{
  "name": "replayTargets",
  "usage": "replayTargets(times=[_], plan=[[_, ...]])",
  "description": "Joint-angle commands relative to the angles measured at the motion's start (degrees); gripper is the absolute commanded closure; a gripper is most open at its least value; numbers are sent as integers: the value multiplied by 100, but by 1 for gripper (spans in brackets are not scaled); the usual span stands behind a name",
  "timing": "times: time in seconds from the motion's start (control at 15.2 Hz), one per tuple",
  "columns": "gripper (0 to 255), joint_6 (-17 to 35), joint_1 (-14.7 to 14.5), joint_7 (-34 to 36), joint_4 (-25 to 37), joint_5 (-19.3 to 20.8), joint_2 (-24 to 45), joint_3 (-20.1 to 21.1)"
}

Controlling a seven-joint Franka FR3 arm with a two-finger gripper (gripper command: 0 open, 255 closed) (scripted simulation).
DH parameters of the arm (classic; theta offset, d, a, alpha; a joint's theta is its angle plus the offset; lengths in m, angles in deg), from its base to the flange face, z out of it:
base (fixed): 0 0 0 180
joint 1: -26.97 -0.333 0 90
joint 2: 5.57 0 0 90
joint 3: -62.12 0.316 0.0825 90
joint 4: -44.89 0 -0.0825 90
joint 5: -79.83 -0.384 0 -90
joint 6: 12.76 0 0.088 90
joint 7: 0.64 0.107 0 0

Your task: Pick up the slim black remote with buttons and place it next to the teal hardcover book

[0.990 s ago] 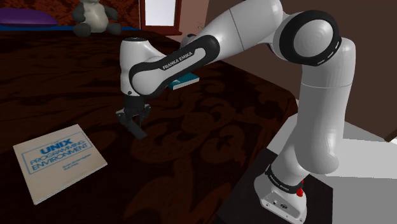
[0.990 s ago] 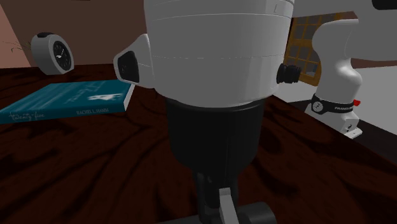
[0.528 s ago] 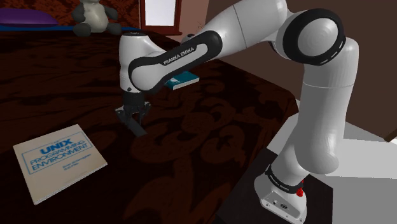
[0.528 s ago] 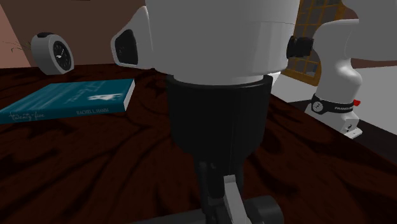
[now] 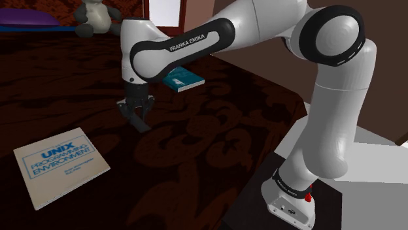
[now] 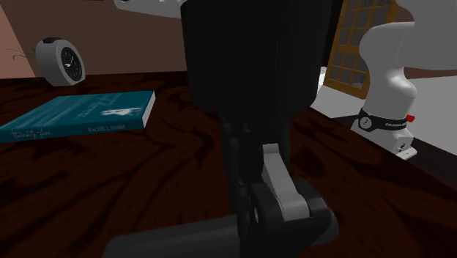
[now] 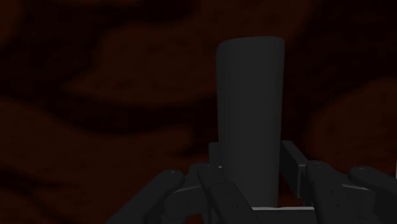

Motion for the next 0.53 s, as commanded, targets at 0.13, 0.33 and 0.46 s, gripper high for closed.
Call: replayTargets(times=[0.13,0.33,0.46], plan=[[255,-281,11,-11,161,-47,-126,21],[255,-485,19,-20,287,-78,-208,33],[255,-607,23,-24,367,-94,-252,39]])
